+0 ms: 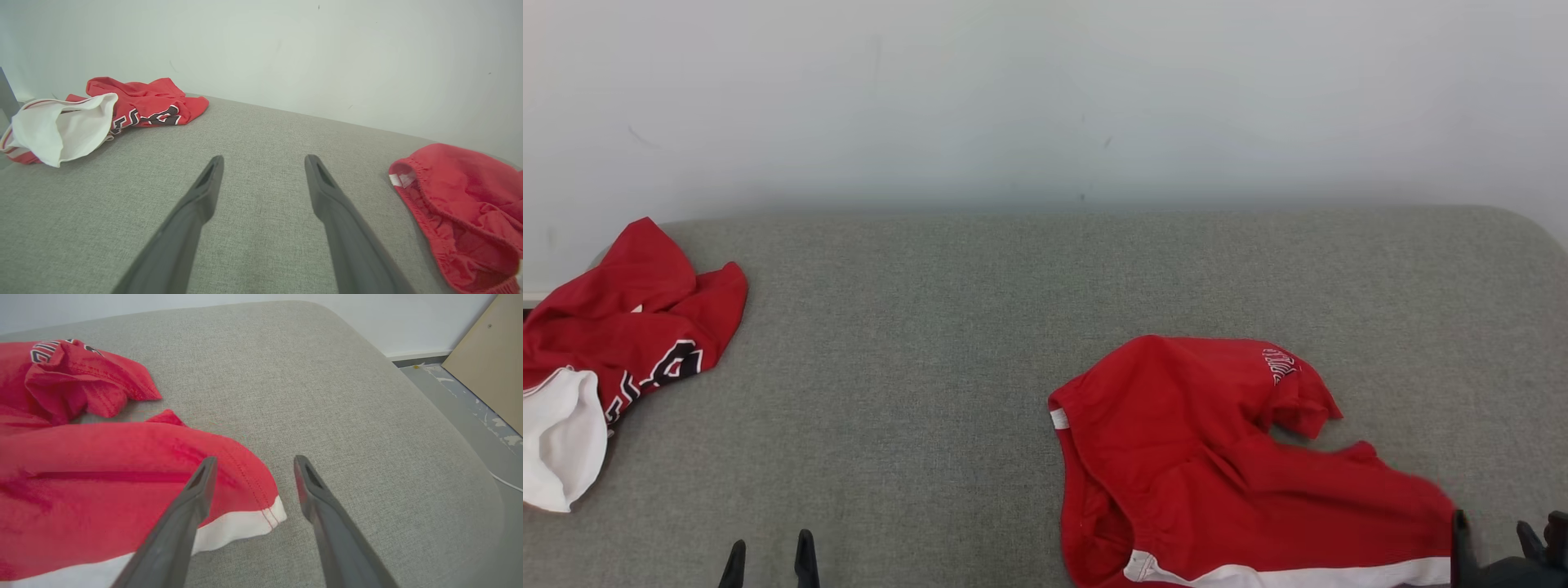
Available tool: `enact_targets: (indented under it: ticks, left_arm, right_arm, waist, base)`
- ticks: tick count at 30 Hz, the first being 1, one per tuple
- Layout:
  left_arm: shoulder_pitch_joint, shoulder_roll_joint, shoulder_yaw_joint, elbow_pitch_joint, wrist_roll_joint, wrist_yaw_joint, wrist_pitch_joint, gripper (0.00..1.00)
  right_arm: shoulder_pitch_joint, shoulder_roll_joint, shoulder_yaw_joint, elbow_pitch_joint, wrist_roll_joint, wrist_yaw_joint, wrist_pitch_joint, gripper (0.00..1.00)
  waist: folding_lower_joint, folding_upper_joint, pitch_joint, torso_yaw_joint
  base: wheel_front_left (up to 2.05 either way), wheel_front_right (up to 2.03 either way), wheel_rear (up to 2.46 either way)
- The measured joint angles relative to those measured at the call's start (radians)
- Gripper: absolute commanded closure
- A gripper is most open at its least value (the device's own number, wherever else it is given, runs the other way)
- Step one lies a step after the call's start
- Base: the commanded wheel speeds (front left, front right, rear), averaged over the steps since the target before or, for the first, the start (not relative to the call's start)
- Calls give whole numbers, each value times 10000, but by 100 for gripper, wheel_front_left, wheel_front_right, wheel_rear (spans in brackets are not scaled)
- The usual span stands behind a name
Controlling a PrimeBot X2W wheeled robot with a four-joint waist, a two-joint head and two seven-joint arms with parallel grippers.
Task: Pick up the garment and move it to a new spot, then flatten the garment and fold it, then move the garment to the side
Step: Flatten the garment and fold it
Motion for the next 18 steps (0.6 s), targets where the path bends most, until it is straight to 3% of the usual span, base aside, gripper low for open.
enact_targets:
  ticks: [6, 18]
  left_arm:
    - [-1, 2, 84, 0, 40, -13, 0, 0]
    - [30, 2, 33, 59, -50, -13, 0, 0]
  right_arm:
    - [36, -4, 288, 119, 153, 0, -1246, 0]
    - [933, 10, 2830, -815, 997, 0, -3852, 0]
  waist:
    - [0, 0, -38, -39]
    - [0, 0, -403, -260]
  base:
    - [0, 0, 0]
    - [0, 0, 0]
